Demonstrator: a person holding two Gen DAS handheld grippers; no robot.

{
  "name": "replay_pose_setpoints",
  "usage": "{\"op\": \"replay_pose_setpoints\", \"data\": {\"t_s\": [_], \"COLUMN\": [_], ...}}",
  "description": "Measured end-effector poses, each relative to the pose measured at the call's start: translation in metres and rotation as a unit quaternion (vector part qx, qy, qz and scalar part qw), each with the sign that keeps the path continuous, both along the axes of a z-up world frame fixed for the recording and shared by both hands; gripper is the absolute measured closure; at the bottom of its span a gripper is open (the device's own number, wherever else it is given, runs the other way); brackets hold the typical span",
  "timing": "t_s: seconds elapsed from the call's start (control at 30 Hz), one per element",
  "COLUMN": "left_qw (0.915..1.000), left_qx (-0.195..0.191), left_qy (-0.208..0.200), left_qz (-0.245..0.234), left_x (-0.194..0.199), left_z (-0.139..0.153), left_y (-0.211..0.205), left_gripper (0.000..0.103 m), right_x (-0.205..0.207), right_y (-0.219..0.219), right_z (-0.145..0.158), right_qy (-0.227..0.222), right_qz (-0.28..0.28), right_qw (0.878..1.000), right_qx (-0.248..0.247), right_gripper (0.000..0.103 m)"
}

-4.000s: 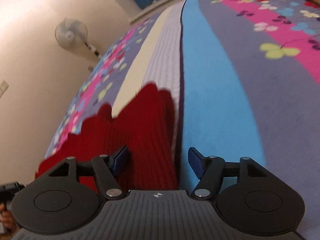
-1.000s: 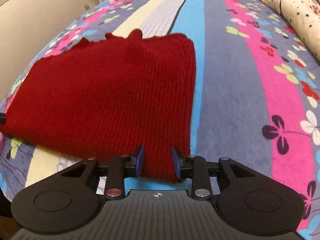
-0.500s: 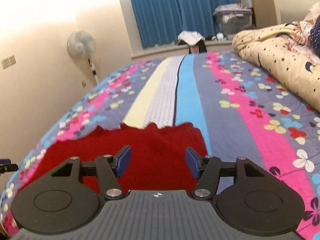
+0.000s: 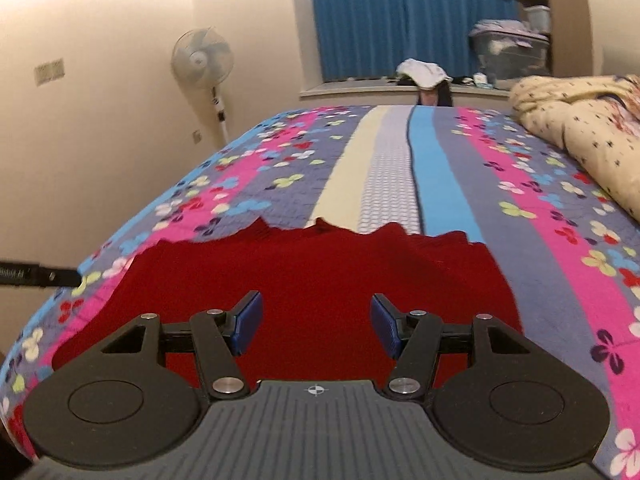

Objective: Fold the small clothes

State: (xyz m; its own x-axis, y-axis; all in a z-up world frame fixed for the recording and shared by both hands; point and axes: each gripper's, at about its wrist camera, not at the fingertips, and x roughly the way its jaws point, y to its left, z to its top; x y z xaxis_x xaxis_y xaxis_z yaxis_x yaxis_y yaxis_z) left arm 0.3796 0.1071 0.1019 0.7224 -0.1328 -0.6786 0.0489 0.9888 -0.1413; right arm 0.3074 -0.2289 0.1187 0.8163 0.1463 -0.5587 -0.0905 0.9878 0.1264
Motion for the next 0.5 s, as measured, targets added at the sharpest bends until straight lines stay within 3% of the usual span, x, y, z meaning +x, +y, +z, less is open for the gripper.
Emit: {"op": "replay_pose_setpoints", "data": {"t_s": [0.1,0.17,0.23,0.27,0.33,0.47,0.5], "left_qw": [1.0000,0.9998,0.9992,0.9986,0.9980,0.9976,0.9974], "left_qx": [0.002,-0.006,-0.021,-0.028,-0.029,-0.014,-0.016], "left_qy": [-0.004,-0.008,-0.004,0.000,0.008,0.026,0.029], "left_qz": [0.007,0.019,0.035,0.045,0.055,0.062,0.064], "left_x": [0.001,0.003,0.007,0.008,0.011,0.017,0.018], "left_z": [0.000,0.001,0.001,0.000,-0.002,-0.008,-0.009], "left_y": [0.001,0.010,0.021,0.028,0.038,0.055,0.060], "left_gripper": [0.017,0.017,0.019,0.021,0.029,0.060,0.063], "right_x": [0.002,0.003,0.002,0.001,-0.003,-0.013,-0.016], "right_y": [0.018,0.033,0.048,0.055,0.072,0.111,0.122], "right_z": [-0.004,-0.008,-0.011,-0.012,-0.014,-0.024,-0.026], "right_qy": [0.002,0.004,0.005,0.003,-0.005,-0.020,-0.023], "right_qz": [0.012,0.027,0.053,0.064,0.084,0.141,0.156], "right_qw": [1.000,0.999,0.998,0.998,0.996,0.988,0.985], "right_qx": [-0.015,-0.021,-0.022,-0.022,-0.032,-0.066,-0.074], "right_gripper": [0.043,0.057,0.089,0.095,0.098,0.097,0.097]}}
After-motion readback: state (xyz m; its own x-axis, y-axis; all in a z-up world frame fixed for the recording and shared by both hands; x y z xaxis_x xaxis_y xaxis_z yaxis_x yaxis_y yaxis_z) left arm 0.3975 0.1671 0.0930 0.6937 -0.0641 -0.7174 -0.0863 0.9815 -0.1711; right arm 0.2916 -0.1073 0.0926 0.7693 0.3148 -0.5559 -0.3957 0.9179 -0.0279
